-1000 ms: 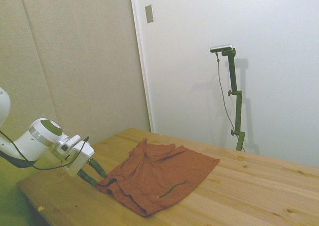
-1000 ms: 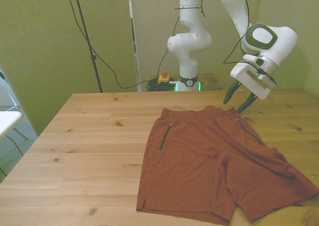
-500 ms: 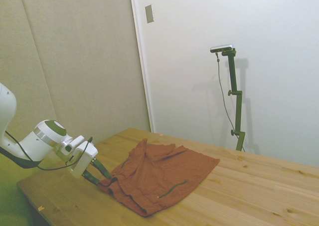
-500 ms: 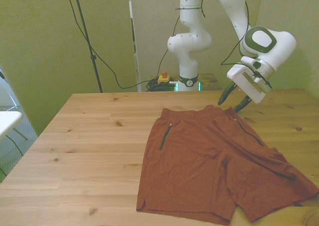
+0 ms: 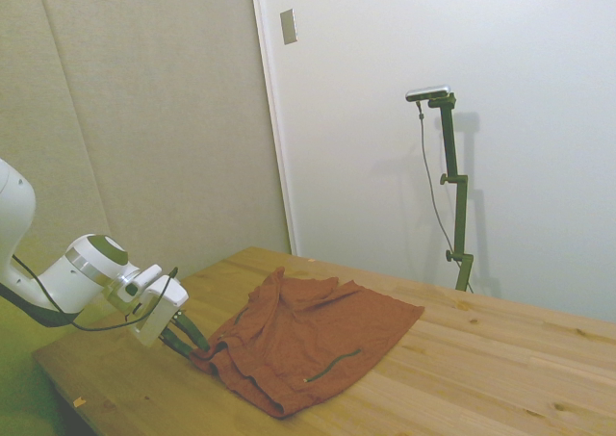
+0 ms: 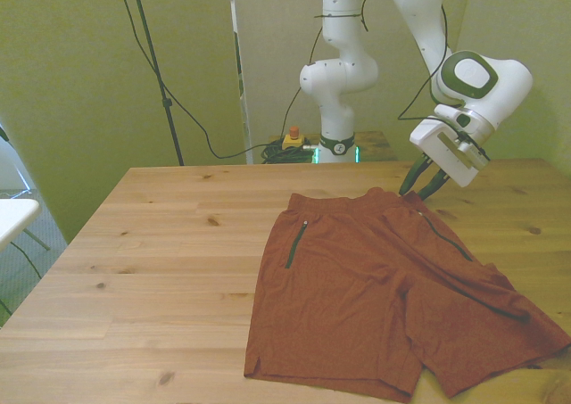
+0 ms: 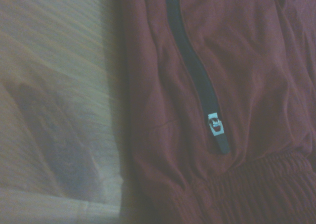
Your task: Fold the shorts
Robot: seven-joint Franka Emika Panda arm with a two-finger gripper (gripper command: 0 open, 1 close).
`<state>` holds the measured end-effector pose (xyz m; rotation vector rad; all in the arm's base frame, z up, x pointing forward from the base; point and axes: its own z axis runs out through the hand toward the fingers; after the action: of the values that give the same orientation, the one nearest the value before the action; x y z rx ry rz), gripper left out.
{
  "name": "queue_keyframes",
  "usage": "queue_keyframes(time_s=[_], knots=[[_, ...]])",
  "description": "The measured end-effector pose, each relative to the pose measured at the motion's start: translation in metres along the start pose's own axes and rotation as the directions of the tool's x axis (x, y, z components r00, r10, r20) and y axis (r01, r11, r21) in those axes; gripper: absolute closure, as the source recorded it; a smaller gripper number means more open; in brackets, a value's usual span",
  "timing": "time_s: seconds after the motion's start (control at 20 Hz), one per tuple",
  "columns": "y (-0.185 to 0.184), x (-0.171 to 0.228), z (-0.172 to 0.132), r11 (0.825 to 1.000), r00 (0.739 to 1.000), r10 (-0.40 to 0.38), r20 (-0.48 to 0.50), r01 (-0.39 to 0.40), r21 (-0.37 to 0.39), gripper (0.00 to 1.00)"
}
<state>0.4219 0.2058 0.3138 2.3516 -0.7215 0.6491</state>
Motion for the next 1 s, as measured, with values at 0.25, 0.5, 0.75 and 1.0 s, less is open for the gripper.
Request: queue_keyframes(time_s=[0.25,0.5,0.75,1.0], knots=[[-0.001,-0.003,-0.002,1.0,1.0,-0.006,-0.002,0.006,0.004,1.0],[-0.001,-0.003,-0.003,1.0,1.0,-0.004,0.003,0.004,0.005,1.0],[0.007,0.002,-0.024,0.999,0.999,0.038,0.014,-0.039,0.039,1.0],[0.042,0.021,-0.053,0.989,0.992,0.118,0.043,-0.121,0.081,1.0]])
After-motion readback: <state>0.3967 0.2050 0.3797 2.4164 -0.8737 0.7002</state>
